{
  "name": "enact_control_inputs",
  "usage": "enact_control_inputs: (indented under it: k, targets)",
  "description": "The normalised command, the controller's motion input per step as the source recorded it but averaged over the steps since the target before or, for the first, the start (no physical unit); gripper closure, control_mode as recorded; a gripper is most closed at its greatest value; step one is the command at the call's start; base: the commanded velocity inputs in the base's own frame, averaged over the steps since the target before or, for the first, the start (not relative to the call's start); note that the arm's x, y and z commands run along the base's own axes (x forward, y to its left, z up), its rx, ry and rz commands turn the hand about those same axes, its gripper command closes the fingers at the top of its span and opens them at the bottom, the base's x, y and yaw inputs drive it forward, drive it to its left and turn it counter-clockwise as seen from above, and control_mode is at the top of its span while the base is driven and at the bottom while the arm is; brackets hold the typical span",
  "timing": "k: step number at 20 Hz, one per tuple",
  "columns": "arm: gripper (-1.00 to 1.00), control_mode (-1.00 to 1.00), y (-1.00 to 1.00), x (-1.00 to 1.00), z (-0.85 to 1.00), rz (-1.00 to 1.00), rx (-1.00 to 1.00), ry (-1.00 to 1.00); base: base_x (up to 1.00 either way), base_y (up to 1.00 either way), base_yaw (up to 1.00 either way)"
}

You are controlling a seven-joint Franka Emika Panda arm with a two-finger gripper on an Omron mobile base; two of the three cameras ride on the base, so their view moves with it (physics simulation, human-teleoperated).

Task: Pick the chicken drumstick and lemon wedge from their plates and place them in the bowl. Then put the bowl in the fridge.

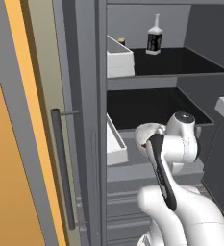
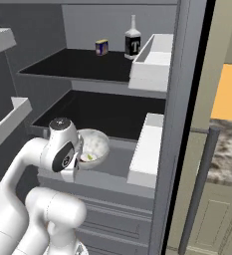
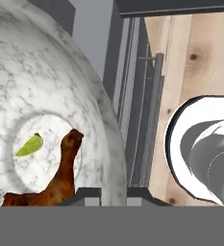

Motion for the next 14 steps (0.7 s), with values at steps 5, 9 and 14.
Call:
enact_control_inputs:
  k: [5,9,14]
  targets:
    - [1.00,1.00,0.00,0.00,0.00,0.00,0.00,0.00,0.41,-0.13,0.06]
    - [1.00,1.00,0.00,0.00,0.00,0.00,0.00,0.00,0.17,-0.02,0.00]
    - [1.00,1.00,0.00,0.00,0.00,0.00,0.00,0.00,0.00,0.00,0.00]
